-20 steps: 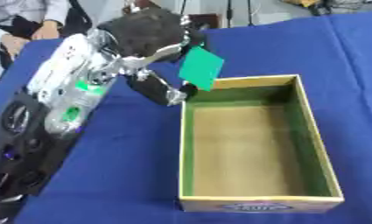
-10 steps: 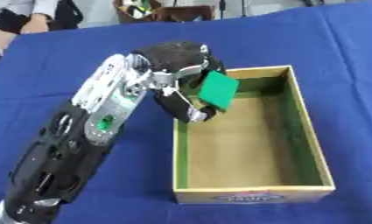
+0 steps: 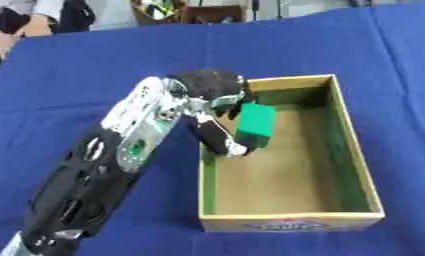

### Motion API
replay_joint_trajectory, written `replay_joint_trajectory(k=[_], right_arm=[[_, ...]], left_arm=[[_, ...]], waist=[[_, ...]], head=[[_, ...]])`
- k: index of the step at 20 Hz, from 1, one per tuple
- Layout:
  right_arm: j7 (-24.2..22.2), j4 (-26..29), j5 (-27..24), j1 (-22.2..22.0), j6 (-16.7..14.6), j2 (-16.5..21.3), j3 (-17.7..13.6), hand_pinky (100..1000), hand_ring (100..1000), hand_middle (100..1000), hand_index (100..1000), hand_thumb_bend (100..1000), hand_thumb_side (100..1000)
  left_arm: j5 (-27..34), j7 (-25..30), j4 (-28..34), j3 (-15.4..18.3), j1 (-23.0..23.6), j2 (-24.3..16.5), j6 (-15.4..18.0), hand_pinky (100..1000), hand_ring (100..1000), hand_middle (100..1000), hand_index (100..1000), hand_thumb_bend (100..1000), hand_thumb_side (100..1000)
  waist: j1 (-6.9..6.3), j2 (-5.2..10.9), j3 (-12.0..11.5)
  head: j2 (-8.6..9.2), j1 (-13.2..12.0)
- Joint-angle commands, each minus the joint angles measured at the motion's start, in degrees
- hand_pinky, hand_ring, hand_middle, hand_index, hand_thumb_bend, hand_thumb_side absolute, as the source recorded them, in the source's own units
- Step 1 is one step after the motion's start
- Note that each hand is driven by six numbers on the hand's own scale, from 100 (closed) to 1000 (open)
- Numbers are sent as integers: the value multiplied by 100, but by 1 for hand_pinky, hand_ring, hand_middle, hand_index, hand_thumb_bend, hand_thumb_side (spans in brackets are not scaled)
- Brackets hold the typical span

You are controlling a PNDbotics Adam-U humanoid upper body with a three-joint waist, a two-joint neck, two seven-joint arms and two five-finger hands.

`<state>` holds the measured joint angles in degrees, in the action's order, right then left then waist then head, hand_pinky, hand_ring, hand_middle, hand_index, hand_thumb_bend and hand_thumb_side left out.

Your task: Pick up objects on the table and place them in the box.

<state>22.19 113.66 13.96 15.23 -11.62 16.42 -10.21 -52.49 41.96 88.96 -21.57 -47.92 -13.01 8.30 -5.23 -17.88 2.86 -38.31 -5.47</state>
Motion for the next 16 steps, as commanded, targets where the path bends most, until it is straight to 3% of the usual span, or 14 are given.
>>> replay_joint_trajectory(k=[1, 2, 3, 4, 5, 6, 7, 9, 12, 13, 14, 15, 16], right_arm=[[0, 93, -40, 60, -11, 32, -19, 735, 838, 627, 774, 100, 760], [-1, 93, -40, 60, -11, 31, -18, 735, 838, 627, 774, 100, 759], [-1, 93, -40, 60, -11, 30, -18, 735, 838, 627, 773, 100, 759], [-1, 93, -41, 60, -12, 30, -17, 735, 838, 627, 773, 100, 759], [0, 93, -41, 58, -12, 29, -19, 735, 838, 627, 773, 100, 759], [1, 93, -40, 56, -11, 29, -20, 735, 838, 627, 773, 100, 759], [3, 93, -40, 55, -12, 29, -22, 735, 837, 627, 773, 100, 759], [8, 93, -40, 53, -13, 31, -25, 734, 837, 626, 773, 100, 759], [13, 93, -39, 47, -12, 32, -30, 734, 836, 626, 773, 100, 760], [17, 93, -37, 41, -11, 34, -35, 734, 836, 626, 772, 100, 760], [22, 93, -34, 36, -9, 34, -40, 734, 836, 626, 772, 100, 760], [29, 93, -31, 33, -9, 36, -45, 733, 835, 626, 772, 100, 761], [37, 93, -27, 28, -7, 38, -53, 733, 836, 626, 772, 100, 760]], left_arm=[[-49, 24, 58, 1, -75, -20, 157, 294, 614, 651, 858, 100, 1000], [-61, 55, 58, -3, -74, -20, 214, 323, 639, 682, 904, 100, 1000], [-72, 92, 56, -1, -71, -20, 275, 364, 680, 724, 963, 320, 1000], [-90, 125, 55, 14, -69, -22, 329, 385, 699, 741, 976, 427, 1000], [-115, 139, 64, 42, -69, -27, 370, 449, 749, 780, 992, 638, 1000], [-141, 134, 77, 70, -68, -32, 396, 454, 752, 783, 994, 660, 1000], [-159, 111, 97, 101, -68, -39, 410, 472, 765, 793, 998, 760, 1000], [-173, -6, 174, 179, -74, -69, 396, 471, 767, 790, 996, 808, 1000], [-187, -235, 393, 361, -100, -156, 295, 436, 746, 760, 965, 700, 1000], [-186, -318, 514, 455, -117, -197, 235, 388, 714, 722, 917, 461, 1000], [-172, -407, 651, 579, -134, -240, 157, 364, 696, 702, 896, 317, 1000], [-138, -491, 784, 690, -139, -278, 79, 326, 665, 666, 853, 100, 1000], [-80, -574, 917, 807, -133, -307, -1, 299, 635, 634, 828, 100, 1000]], waist=[[24, 100, 6], [23, 100, 6], [22, 101, 7], [21, 101, 7], [23, 102, 6], [24, 104, 5], [27, 106, 3], [32, 109, -2], [42, 115, -15], [47, 119, -25], [52, 122, -36], [58, 123, -48], [66, 123, -63]], head=[[10, -11], [18, -9], [23, -8], [28, -9], [31, -8], [33, -8], [35, -10], [44, -14], [58, -12], [59, -8], [58, -5], [59, -1], [57, 4]])
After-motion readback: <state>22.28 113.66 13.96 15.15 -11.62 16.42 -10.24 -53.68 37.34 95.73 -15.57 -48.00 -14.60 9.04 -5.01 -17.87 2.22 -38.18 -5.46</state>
